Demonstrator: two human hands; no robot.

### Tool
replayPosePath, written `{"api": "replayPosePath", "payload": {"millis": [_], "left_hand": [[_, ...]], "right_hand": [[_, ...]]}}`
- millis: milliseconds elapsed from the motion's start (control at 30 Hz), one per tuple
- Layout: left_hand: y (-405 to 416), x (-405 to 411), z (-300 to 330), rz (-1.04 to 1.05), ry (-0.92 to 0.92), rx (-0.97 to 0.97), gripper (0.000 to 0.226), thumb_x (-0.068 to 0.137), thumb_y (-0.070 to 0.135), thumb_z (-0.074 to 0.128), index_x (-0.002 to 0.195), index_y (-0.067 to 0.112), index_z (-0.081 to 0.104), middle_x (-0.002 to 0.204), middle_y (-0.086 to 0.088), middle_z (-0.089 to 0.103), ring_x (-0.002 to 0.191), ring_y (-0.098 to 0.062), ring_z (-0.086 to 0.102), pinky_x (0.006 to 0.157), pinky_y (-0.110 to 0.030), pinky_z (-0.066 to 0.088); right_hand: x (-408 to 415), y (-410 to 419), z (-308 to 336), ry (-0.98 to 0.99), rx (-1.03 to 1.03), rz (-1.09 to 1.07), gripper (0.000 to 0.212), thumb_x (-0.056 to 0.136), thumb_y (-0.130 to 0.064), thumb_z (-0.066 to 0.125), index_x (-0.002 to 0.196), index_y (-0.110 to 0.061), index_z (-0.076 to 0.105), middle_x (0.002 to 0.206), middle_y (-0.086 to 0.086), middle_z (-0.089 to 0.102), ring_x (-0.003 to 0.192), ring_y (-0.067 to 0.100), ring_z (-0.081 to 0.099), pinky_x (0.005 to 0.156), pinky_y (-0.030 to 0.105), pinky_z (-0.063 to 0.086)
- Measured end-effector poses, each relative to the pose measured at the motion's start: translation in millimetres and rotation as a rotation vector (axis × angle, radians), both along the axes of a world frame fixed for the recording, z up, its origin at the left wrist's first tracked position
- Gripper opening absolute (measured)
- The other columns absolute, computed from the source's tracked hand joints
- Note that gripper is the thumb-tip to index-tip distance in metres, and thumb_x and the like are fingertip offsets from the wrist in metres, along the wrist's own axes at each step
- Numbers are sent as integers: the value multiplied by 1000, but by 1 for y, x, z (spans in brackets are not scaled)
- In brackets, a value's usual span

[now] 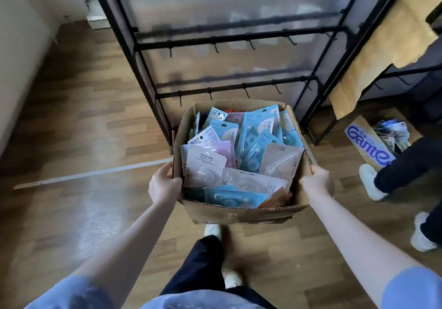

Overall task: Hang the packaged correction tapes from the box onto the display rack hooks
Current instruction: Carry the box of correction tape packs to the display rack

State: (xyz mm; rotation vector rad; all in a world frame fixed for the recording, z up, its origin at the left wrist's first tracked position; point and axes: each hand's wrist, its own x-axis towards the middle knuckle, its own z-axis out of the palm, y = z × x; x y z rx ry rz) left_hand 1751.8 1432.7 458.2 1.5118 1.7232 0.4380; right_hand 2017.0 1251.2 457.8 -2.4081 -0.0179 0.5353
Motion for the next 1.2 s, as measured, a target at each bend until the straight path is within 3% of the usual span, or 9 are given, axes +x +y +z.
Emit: {"api": "replayPosePath", "payload": {"millis": [133,267,400,567,733,900,1067,1200], "left_hand": [[24,41,-17,-4,24,-2,64,66,1,54,122,32,59,101,-4,69,95,-26,61,81,-32,49],[59,87,-44,-29,35,-6,63,69,2,52,124,31,58,104,-6,69,99,-29,59,84,-35,49],[98,132,-69,-27,43,-51,62,71,1,51,124,32,58,85,1,66,91,-28,59,79,-33,48],[139,185,-90,-22,75,-81,62,72,3,50,122,40,57,79,4,64,86,-25,60,76,-31,48],[163,218,-126,72,75,-165,61,69,10,51,119,44,57,89,9,70,90,-20,63,83,-36,51],[171,227,-190,219,101,-213,59,66,14,51,113,48,57,85,14,70,85,-15,66,80,-38,54],[162,232,-238,313,126,-232,61,68,2,52,112,43,61,75,14,65,81,-18,63,77,-33,52],[154,235,-269,359,156,-252,62,71,0,52,117,40,60,76,9,64,77,-18,61,74,-30,48]], "right_hand": [[36,19,-11,44,4,-15,50,79,3,54,124,-19,59,120,10,62,108,33,56,82,28,43],[73,44,-24,50,-16,-13,30,78,6,51,97,-13,65,95,13,65,83,32,53,68,28,40],[112,80,-42,31,-29,-37,32,79,9,50,108,-1,63,104,19,65,87,32,53,72,32,42],[165,119,-82,46,-27,-50,23,75,5,53,90,-7,64,84,13,61,81,32,54,67,30,40],[205,158,-127,78,-48,-14,22,74,1,55,92,-7,65,85,15,67,80,37,58,72,37,49],[234,194,-195,115,-126,115,31,76,-5,55,103,-15,66,96,7,69,86,35,62,69,30,44],[248,207,-265,167,-173,180,40,76,-7,60,114,-18,65,108,4,69,96,31,64,85,41,52],[253,212,-295,163,-195,224,32,72,-3,55,99,-16,67,77,4,62,74,29,56,68,32,46]]}}
